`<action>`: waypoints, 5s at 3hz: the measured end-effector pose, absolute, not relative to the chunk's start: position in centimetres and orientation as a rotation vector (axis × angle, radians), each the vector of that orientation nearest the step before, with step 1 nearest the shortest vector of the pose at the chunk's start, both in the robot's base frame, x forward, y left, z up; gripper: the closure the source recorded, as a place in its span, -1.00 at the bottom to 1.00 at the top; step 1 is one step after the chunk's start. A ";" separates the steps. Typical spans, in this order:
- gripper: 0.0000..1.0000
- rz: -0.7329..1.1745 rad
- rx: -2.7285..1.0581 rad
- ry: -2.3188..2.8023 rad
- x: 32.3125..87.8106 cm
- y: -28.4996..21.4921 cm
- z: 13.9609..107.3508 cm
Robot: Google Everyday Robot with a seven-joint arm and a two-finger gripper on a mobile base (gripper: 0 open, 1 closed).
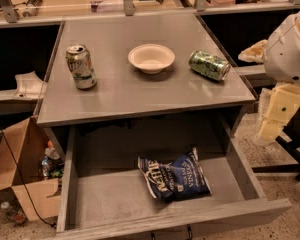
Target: Pick blue chip bag from top drawer and place on counter
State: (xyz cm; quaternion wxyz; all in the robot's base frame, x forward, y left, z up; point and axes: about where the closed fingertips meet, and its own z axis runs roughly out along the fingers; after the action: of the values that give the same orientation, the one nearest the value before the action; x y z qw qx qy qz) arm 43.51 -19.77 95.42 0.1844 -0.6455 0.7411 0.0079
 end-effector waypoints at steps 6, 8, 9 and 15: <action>-1.00 0.182 -1.907 1.981 42.2 -14.8 84.2; -1.00 0.232 -1.903 1.976 42.2 -13.7 81.8; -1.00 0.292 -1.910 1.990 42.4 -13.2 79.4; -1.00 0.322 -1.953 2.036 45.0 -12.5 70.3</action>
Offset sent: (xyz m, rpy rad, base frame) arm -0.0084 0.0148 -0.0386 -0.0278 0.0062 0.0572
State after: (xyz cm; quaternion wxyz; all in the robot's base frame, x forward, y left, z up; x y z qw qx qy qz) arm 44.97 -12.53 70.27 0.1502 -0.6800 0.7088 0.1120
